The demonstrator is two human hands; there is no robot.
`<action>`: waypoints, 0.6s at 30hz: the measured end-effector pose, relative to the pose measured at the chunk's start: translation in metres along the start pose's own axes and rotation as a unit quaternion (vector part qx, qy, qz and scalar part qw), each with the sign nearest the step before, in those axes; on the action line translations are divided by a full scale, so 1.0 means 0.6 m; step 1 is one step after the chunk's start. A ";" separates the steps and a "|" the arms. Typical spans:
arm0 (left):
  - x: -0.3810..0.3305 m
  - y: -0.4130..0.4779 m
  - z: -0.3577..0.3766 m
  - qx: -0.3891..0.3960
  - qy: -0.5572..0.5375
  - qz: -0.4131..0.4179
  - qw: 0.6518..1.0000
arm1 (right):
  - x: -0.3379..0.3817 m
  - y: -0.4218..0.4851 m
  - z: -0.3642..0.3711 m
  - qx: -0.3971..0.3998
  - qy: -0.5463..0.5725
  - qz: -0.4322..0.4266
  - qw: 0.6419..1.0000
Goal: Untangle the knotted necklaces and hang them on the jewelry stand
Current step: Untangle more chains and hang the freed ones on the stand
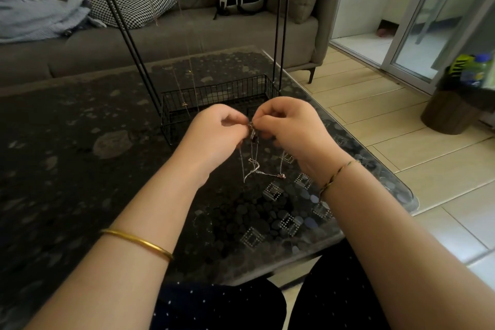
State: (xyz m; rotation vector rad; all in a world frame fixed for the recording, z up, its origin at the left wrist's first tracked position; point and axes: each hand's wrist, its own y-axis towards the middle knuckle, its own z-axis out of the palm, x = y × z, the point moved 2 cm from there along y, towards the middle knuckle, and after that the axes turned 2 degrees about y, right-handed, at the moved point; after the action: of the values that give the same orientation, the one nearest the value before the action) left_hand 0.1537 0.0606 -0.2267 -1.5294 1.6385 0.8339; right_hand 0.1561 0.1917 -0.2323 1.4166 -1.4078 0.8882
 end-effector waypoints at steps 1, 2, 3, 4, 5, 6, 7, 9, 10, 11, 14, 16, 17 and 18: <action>-0.001 -0.001 -0.001 -0.007 0.001 0.023 1.000 | 0.000 0.000 -0.001 0.002 0.002 0.002 1.000; -0.002 -0.001 -0.001 -0.014 0.004 0.047 0.999 | 0.001 -0.001 -0.001 0.004 0.003 0.002 1.000; -0.004 -0.001 -0.002 -0.022 0.013 0.067 0.997 | 0.001 -0.001 -0.002 0.004 0.005 0.001 1.000; -0.004 0.000 -0.002 -0.030 0.025 0.082 0.996 | 0.001 -0.001 -0.002 0.004 0.008 -0.001 1.000; -0.003 0.001 -0.002 -0.038 0.037 0.089 0.995 | 0.001 -0.001 -0.002 0.003 0.008 -0.004 1.000; -0.002 0.002 -0.001 -0.044 0.046 0.089 0.994 | 0.001 -0.002 -0.002 0.002 0.004 -0.007 1.000; -0.001 0.004 -0.001 -0.048 0.052 0.087 0.994 | 0.001 -0.002 -0.002 0.001 -0.004 -0.012 1.000; 0.000 0.006 -0.002 -0.045 0.064 0.086 0.993 | 0.000 -0.001 -0.001 -0.004 -0.031 -0.027 0.999; 0.000 0.006 -0.002 -0.042 0.075 0.087 0.993 | 0.000 0.000 0.000 -0.004 -0.049 -0.035 0.998; 0.000 0.005 -0.002 -0.039 0.088 0.088 0.991 | 0.000 0.000 0.002 -0.003 -0.067 -0.041 0.997; -0.001 0.005 -0.001 -0.036 0.106 0.085 0.990 | 0.002 0.001 0.005 -0.001 -0.091 -0.060 0.994; 0.000 0.005 -0.001 -0.027 0.072 0.063 0.995 | 0.003 0.002 0.005 0.000 -0.093 -0.063 0.994; 0.001 0.005 -0.002 -0.020 0.049 0.049 0.997 | 0.003 0.002 0.005 0.004 -0.092 -0.059 0.994; 0.004 0.006 -0.002 -0.013 0.031 0.037 0.999 | 0.004 0.003 0.005 0.009 -0.086 -0.050 0.995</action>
State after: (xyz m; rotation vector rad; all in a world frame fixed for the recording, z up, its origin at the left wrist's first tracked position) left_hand 0.1499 0.0586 -0.2280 -1.5345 1.7442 0.8576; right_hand 0.1545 0.1883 -0.2309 1.5941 -1.4430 0.7306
